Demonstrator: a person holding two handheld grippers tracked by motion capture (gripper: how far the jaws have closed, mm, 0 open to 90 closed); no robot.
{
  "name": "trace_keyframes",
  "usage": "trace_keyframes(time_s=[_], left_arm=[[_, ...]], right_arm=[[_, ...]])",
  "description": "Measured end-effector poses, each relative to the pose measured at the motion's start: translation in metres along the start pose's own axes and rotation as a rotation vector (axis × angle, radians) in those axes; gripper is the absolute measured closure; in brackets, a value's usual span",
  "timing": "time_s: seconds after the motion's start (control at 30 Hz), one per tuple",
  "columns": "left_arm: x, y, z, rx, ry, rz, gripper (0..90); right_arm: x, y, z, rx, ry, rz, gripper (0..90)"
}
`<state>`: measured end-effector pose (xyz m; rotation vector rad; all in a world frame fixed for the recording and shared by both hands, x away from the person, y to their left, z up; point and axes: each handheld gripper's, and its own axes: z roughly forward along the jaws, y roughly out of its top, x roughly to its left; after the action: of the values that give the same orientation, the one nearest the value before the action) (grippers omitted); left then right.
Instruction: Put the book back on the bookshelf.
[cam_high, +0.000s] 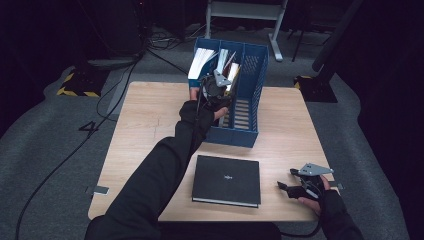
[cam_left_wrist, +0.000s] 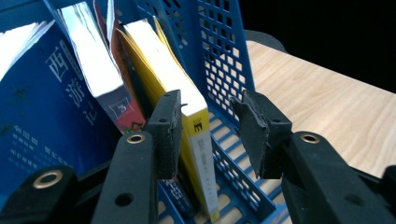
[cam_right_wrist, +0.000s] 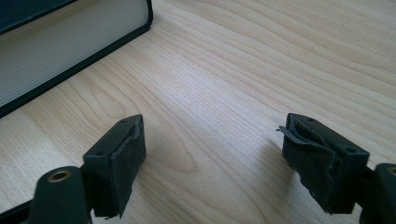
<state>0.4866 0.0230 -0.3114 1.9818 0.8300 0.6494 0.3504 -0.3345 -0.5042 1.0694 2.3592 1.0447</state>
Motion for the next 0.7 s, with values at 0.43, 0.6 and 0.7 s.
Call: trace_keyframes(time_s=[0.43, 0.6, 0.7], left_arm=[[-0.007, -0.020, -0.016, 0.016, -0.061, 0.052, 58.8], [-0.008, -0.031, -0.022, 0.023, -0.079, 0.058, 57.9], [-0.007, -0.037, -0.024, 0.034, -0.087, 0.061, 57.8]], right_arm=[[0.000, 0.000, 0.000, 0.000, 0.000, 0.001, 21.7], [0.000, 0.000, 0.000, 0.000, 0.000, 0.000, 21.6], [0.000, 0.000, 0.000, 0.000, 0.000, 0.000, 21.6]])
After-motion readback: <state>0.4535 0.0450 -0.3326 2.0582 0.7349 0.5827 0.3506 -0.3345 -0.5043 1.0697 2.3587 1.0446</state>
